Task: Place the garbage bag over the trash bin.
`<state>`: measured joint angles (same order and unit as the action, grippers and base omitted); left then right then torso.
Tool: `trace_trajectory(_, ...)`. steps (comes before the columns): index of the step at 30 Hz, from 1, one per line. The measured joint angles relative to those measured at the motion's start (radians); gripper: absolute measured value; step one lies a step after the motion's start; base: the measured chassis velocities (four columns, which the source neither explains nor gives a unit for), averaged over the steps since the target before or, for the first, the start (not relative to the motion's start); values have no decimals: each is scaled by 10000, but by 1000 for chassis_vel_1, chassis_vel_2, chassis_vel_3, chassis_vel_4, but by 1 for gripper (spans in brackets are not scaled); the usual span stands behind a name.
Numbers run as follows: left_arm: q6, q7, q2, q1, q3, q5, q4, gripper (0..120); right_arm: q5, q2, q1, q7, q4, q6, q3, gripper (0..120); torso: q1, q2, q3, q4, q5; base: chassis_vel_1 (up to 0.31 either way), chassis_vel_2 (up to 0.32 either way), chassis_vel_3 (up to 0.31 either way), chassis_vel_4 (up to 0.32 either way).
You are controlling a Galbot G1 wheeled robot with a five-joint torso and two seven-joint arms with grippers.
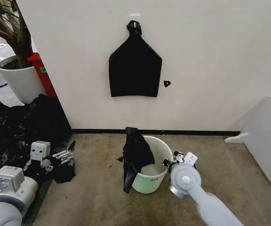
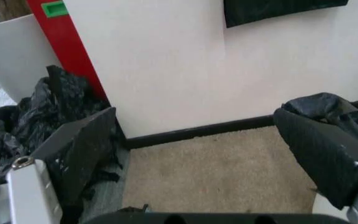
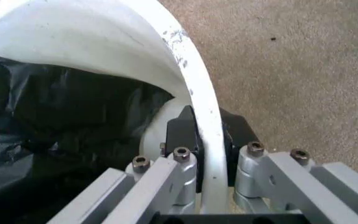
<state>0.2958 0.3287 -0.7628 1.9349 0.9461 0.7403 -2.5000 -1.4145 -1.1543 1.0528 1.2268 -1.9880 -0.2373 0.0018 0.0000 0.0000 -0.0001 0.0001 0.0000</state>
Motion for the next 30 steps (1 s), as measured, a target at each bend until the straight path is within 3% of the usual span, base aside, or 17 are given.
trace_trajectory(13, -198, -169, -232, 311, 15, -282, 0, 100, 398, -41, 430, -205, -76, -35, -101, 1, -1, 3, 0, -1, 2, 0, 0, 0, 0)
trace_trajectory(25, -259, -352, -346, 386, -74, -528, 0, 100, 55, 183, 565, -470, -665, -64, 148, 41, -1, 1, 2, 0, 1, 0, 0, 0, 0)
trace_trajectory(30, -319, -441, -435, 504, -73, -662, 0, 100, -70, 599, 758, -623, -1406, -233, 672, 63, -1, 0, 2, 0, 2, 0, 0, 0, 0)
